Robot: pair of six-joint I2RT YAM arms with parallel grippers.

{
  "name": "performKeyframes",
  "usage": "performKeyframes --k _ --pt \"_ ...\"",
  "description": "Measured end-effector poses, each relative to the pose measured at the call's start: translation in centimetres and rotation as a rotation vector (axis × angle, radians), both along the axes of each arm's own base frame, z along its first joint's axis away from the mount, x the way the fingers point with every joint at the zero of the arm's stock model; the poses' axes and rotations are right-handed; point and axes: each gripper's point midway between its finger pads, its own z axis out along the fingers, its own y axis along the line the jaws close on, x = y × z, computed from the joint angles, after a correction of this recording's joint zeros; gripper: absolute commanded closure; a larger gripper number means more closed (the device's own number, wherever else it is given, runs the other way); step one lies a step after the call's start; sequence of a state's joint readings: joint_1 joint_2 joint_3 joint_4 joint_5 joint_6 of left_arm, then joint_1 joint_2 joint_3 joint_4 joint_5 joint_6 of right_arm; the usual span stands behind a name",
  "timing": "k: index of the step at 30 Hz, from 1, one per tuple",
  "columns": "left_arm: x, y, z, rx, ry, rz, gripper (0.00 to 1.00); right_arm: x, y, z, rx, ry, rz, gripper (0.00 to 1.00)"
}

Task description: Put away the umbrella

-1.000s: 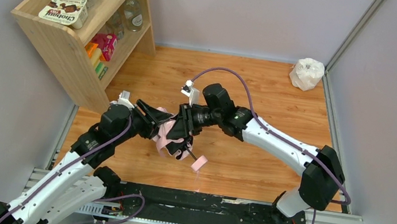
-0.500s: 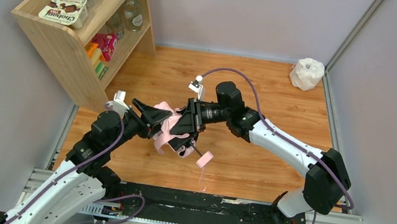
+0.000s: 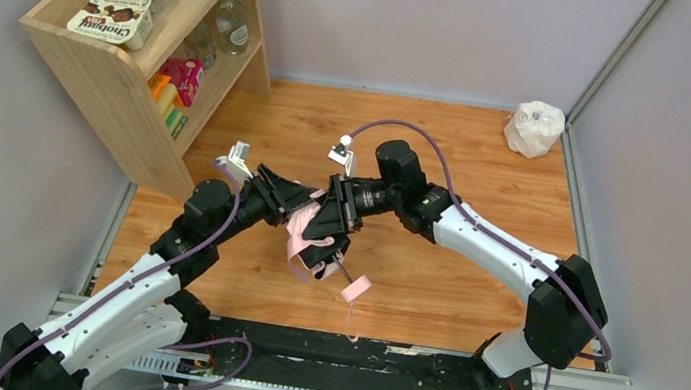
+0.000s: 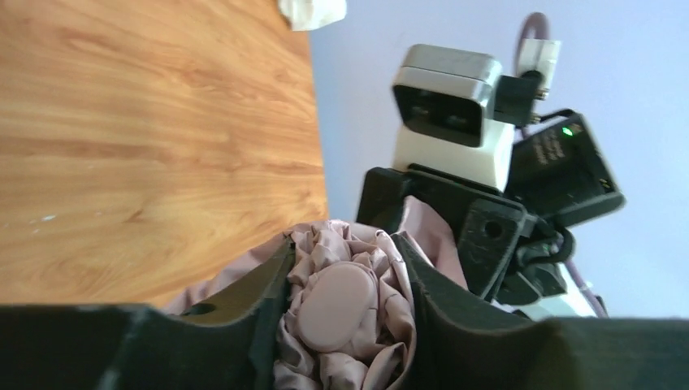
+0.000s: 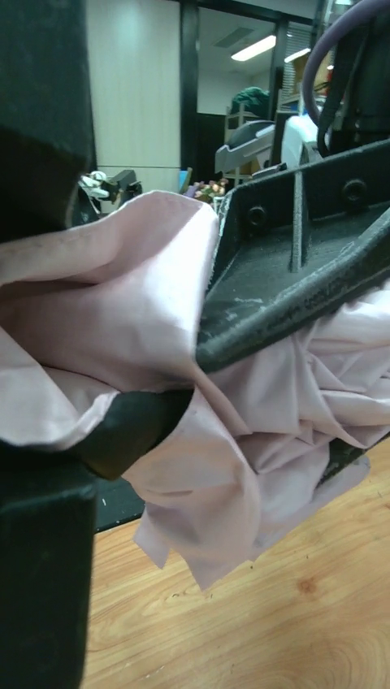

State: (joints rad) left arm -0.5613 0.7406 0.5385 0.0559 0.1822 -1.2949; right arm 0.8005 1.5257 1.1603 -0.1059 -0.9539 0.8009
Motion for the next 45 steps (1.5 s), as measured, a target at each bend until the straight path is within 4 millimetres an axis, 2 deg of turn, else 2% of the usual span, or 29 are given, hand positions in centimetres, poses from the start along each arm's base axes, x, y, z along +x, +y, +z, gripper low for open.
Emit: performKeyframes --k 3,9,10,12,14,19,24,27,29,32,34,35,37,41,45 --pt "0.0 -0.3 1.3 -0.071 -0.080 -0.013 0.99 -0.2 0.0 0.1 0.021 -0.019 0.031 1.00" --pt "-0.8 0.2 3.1 -0.117 -0.180 -0.016 1.00 -0.8 -0.1 1.0 0.054 -0.039 0.086 0.98" --pt "-0.9 0.3 3.2 -0.121 -0.185 -0.013 1.00 -0.9 -0.2 1.2 0.057 -0.043 0.090 0.90" --pt "-1.1 0.7 3.7 -0.144 -0.193 0.006 1.00 -0.8 -0.2 1.6 0.056 -0.053 0.092 0.56" --pt "-1.3 1.3 4.0 -0.164 -0.185 0.035 1.00 -0.5 -0.1 1.8 0.035 -0.073 0.074 0.31" --pt "-0.6 3.7 2.8 -0.134 -0.140 0.176 1.00 0.7 0.1 2.7 -0.006 -0.144 -0.020 0.01" --pt "0.4 5.5 2.3 -0.136 -0.141 0.289 1.00 1.2 -1.7 2.7 -0.020 -0.199 -0.176 0.00" --pt "1.1 5.9 2.7 -0.148 -0.155 0.332 1.00 2.5 -3.8 3.7 -0.009 -0.219 -0.332 0.00" --pt "1.6 6.1 3.1 -0.166 -0.164 0.357 1.00 4.4 -6.3 4.4 -0.011 -0.213 -0.492 0.00" --pt "2.3 6.2 3.6 -0.191 -0.170 0.382 1.00 8.4 -11.4 5.0 -0.021 -0.159 -0.777 0.00" --pt "2.6 6.2 4.0 -0.205 -0.173 0.389 1.00 10.6 -14.3 3.9 -0.042 -0.077 -0.941 0.01" --pt "2.8 6.1 4.3 -0.215 -0.175 0.391 1.00 11.2 -15.0 2.8 -0.053 -0.021 -0.986 0.04" --pt "3.3 5.8 5.5 -0.244 -0.190 0.391 1.00 11.1 -14.7 0.0 -0.072 0.103 -0.989 0.07" --pt "3.9 5.2 7.6 -0.301 -0.207 0.381 1.00 9.9 -12.0 -6.6 -0.187 0.365 -0.891 0.07" --pt "4.0 5.0 9.0 -0.350 -0.235 0.372 1.00 8.3 -10.1 -9.6 -0.194 0.558 -0.839 0.05"
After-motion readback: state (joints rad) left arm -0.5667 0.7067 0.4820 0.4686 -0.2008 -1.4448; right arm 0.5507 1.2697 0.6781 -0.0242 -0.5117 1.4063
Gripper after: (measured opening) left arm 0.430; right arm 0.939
